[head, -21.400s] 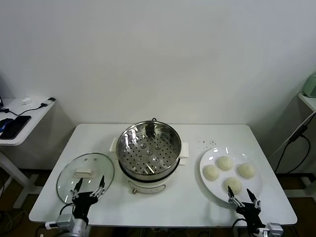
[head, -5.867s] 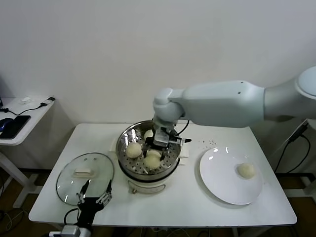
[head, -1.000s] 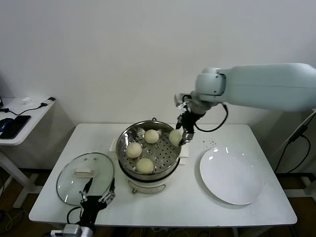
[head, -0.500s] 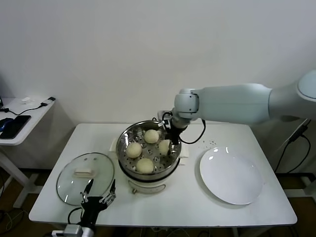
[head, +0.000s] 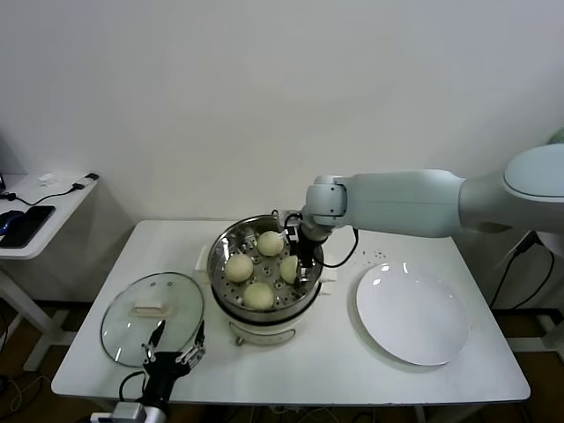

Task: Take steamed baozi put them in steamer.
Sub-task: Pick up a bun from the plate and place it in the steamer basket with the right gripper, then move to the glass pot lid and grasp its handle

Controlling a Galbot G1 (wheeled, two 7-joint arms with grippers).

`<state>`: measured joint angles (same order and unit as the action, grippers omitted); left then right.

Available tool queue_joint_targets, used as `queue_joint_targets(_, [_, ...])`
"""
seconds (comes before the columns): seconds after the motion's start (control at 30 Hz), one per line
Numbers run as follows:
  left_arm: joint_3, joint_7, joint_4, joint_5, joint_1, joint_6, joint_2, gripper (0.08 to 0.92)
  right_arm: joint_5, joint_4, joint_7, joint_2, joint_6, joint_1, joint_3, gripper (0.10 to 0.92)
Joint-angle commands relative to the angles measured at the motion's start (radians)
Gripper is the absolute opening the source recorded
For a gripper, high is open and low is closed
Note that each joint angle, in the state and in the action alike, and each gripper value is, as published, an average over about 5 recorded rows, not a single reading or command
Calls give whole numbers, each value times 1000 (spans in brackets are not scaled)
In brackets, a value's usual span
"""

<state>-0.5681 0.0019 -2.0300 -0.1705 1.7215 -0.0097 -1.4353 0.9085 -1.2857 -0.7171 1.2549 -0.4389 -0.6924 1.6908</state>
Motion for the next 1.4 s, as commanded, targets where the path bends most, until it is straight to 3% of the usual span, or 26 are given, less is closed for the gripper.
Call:
queue_joint_targets(0.03, [-1,0,-4,0,2,1,0,823,20,-2,-47,-12,49,-22,-20,810])
queue_joint_targets(0.3, [-3,2,-16,1,6,7,0,823,86,-29,-68,-121,72,-149,-63,823])
queue_joint_targets(0.43, [-5,3,-25,-11,7,6,1,823,136,-41,116,-230,58,-111,-212,823])
queue_joint_targets(0.63, [-13,3,-30,-36,-4,7,9,823,79,-95,451,-381,57,94,-537,823])
queue_joint_targets(0.83, [-26,-15,-34,-67,-23,9,25,823,-21,-222,709,-550,87,422,-909,823])
queue_joint_targets(0.97, [-35,-14,-26,-74,-35,-8,45,823,-104,-302,805,-655,136,695,-1163,823])
queue_joint_targets(1.17, [-47,-15,0,-64,-54,-41,53,823,-211,-367,804,-741,238,1139,-1521,823])
queue_joint_targets(1.4, [-49,-23,9,-62,-67,-40,52,823,-275,-419,760,-602,325,1707,-2032,823])
